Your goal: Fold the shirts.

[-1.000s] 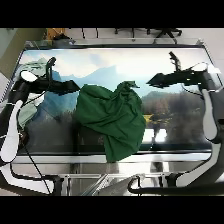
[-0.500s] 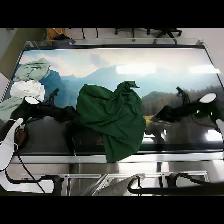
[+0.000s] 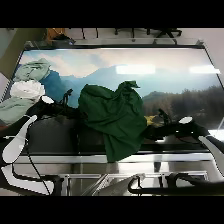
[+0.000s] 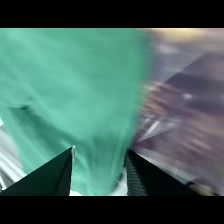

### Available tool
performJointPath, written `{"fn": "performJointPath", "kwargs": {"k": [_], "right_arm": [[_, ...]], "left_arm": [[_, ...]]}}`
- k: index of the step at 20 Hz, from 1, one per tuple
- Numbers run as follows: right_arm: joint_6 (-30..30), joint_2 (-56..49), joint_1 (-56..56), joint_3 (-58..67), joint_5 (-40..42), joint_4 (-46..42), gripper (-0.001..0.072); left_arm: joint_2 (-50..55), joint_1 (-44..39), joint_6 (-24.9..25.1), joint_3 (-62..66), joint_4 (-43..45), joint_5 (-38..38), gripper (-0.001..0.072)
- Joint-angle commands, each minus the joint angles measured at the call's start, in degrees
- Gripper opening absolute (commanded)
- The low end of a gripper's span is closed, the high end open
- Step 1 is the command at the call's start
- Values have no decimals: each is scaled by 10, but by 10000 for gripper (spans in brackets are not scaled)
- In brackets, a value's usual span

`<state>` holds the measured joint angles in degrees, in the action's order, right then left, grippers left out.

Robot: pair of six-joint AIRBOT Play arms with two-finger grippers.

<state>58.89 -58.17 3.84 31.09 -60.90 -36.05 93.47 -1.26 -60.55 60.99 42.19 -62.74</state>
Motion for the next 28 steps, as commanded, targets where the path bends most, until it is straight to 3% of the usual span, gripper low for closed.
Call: {"fn": "performJointPath", "kwargs": {"k": [1, 2, 4, 5, 10, 16, 19, 24, 28], "right_arm": [[-23, -32, -59, -10, 60, 17, 325], [-37, -33, -63, -9, 57, 30, 205], [-67, -21, -62, 11, 36, 55, 36], [-67, -6, -61, 35, 24, 55, 24], [-71, 95, -42, 298, 17, 52, 23], [-96, 124, -2, 755, 21, 6, 23], [-103, 127, -2, 879, 21, -17, 23], [-126, 135, -2, 893, 30, -37, 23], [-121, 66, -3, 869, 0, -38, 23]], "left_arm": [[5, -5, 1, 14, 3, -11, 29], [5, -2, 1, 14, 2, -14, 23], [-8, 4, 1, 14, 1, -18, 22], [-23, 7, 1, 15, -2, -18, 22], [-183, 18, -12, 98, -4, -61, 21], [-328, 20, -82, 461, 1, -91, 22], [-357, 19, -96, 593, 13, -92, 23], [-417, 20, -101, 496, 33, -84, 23], [-390, 19, -101, 366, 31, -88, 23]]}}
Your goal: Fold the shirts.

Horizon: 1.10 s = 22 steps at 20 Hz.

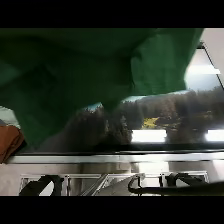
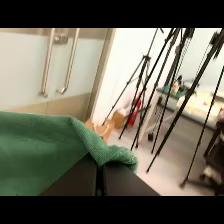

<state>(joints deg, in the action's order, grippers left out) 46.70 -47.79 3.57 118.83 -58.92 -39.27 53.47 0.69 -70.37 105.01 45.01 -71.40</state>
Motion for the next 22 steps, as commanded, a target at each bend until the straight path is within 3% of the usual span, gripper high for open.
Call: {"fn": "performJointPath", "kwargs": {"k": [1, 6, 9, 14, 15, 16, 17, 18, 22], "right_arm": [[7, -63, 0, -27, -34, -7, 23], [22, -238, -2, -157, -73, -6, 24], [21, -367, -2, -209, -69, 9, 25], [18, -487, -9, -209, -6, 63, 25], [14, -487, -10, -209, 4, 64, 60], [15, -485, -8, -205, 6, 66, 199], [15, -479, -5, -199, -1, 63, 283], [16, -467, 4, -196, -17, 63, 293], [74, -378, 78, -202, -129, 21, 306]], "left_arm": [[32, -1, -2, -104, 3, -3, 23], [203, -1, 26, -240, 3, 8, 23], [337, 0, 60, -285, 3, 69, 24], [511, 15, 67, -177, 2, 109, 26], [529, 15, 66, -148, 3, 101, 27], [543, 15, 62, -118, 3, 86, 150], [552, 17, 56, -89, 3, 64, 573], [557, 19, 46, -55, 5, 32, 698], [530, 59, 35, 61, 65, -112, 697]]}}
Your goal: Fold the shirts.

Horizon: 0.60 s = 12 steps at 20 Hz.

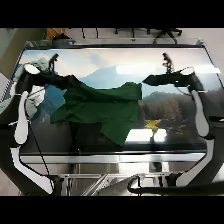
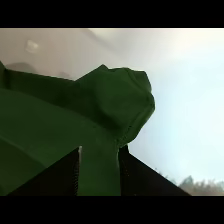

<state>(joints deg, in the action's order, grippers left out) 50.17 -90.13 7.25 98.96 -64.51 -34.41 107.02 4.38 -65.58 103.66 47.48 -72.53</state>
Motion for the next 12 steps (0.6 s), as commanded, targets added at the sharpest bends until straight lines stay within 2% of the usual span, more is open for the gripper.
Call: {"fn": "performJointPath", "kwargs": {"k": [1, 3, 5, 7, 9, 12], "right_arm": [[52, 68, 59, -15, -101, -42, 306], [72, 123, 91, -83, -124, -73, 306], [71, 178, 112, -189, -118, -83, 308], [69, 223, 120, -304, -91, -83, 468], [65, 244, 111, -397, -67, -78, 468], [64, 242, 68, -482, -24, -69, 468]], "left_arm": [[-21, 32, -13, 80, 71, -127, 697], [-61, 53, -14, 44, 142, -150, 697], [-110, 83, -13, -50, 177, -142, 698], [-146, 114, -9, -151, 211, -123, 697], [-161, 146, -9, -230, 234, -96, 697], [-157, 179, -8, -287, 221, -50, 697]]}}
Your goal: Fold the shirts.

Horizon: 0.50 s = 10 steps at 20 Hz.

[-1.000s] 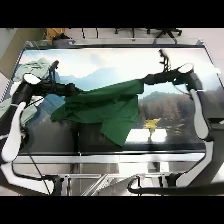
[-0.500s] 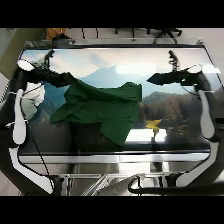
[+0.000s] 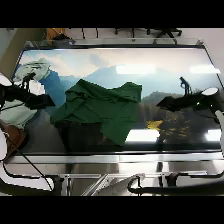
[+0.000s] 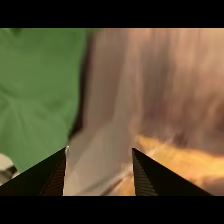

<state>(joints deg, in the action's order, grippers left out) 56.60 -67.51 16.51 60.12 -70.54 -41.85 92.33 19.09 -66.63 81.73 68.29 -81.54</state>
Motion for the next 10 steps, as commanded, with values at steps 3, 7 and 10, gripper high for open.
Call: {"fn": "performJointPath", "kwargs": {"k": [3, 7, 10], "right_arm": [[0, -5, -93, -115, 96, 24, 467], [-14, -44, -170, -114, 195, 88, 463], [-69, -66, -195, -113, 217, 173, 462]], "left_arm": [[10, 33, 43, -83, -57, 67, 697], [58, 21, 51, -82, -65, 65, 697], [78, 27, 51, -82, -64, 65, 696]]}}
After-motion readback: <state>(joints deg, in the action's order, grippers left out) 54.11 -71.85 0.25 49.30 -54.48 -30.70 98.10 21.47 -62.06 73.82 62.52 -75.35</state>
